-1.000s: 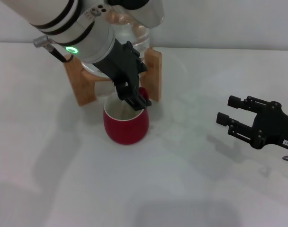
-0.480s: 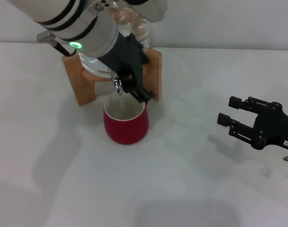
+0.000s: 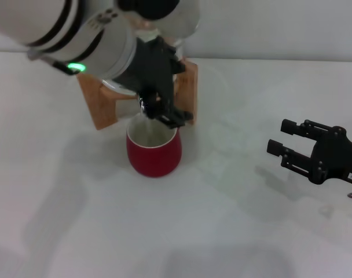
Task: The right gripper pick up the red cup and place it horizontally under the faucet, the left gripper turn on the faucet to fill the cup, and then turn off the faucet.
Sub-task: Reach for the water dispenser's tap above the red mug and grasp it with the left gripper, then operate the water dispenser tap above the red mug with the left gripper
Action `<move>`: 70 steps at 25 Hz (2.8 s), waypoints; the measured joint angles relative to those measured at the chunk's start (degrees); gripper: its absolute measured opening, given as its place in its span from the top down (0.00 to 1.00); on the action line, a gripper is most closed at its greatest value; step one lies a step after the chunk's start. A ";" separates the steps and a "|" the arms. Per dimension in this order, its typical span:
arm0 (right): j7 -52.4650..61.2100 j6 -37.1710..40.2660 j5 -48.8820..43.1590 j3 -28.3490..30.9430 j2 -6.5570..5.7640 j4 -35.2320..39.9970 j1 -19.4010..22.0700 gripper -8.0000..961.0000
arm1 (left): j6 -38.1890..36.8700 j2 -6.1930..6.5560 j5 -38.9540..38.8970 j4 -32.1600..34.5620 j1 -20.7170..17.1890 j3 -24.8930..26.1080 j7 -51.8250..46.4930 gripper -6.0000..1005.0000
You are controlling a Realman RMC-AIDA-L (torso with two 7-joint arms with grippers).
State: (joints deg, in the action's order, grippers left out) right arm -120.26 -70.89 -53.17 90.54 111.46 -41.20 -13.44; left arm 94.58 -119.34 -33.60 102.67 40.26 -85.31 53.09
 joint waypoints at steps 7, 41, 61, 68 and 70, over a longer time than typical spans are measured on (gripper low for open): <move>0.19 -0.31 0.00 0.56 -0.17 0.18 0.00 0.43 | 4.93 0.03 -2.55 3.00 -4.30 0.22 -1.20 0.19; 0.03 -0.42 -0.01 0.55 0.08 0.42 0.07 0.43 | 0.88 0.12 5.13 -0.18 -5.99 -2.46 -1.18 0.19; 0.15 -0.16 0.03 0.69 0.07 0.42 -0.05 0.43 | -1.43 0.04 6.12 -5.02 -1.87 -3.94 -0.74 0.19; 0.17 -0.24 0.09 0.69 -0.02 0.42 -0.06 0.43 | -1.43 -0.02 6.17 -5.54 -1.27 -5.48 -1.06 0.19; 0.16 -0.26 0.09 0.69 -0.02 0.42 -0.02 0.43 | -1.43 -0.01 6.19 -5.55 -1.25 -5.70 -1.10 0.19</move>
State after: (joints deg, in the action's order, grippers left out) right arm -120.09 -71.15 -53.08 91.23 111.44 -40.78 -13.46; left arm 93.16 -119.36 -27.41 97.12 39.01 -91.01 51.99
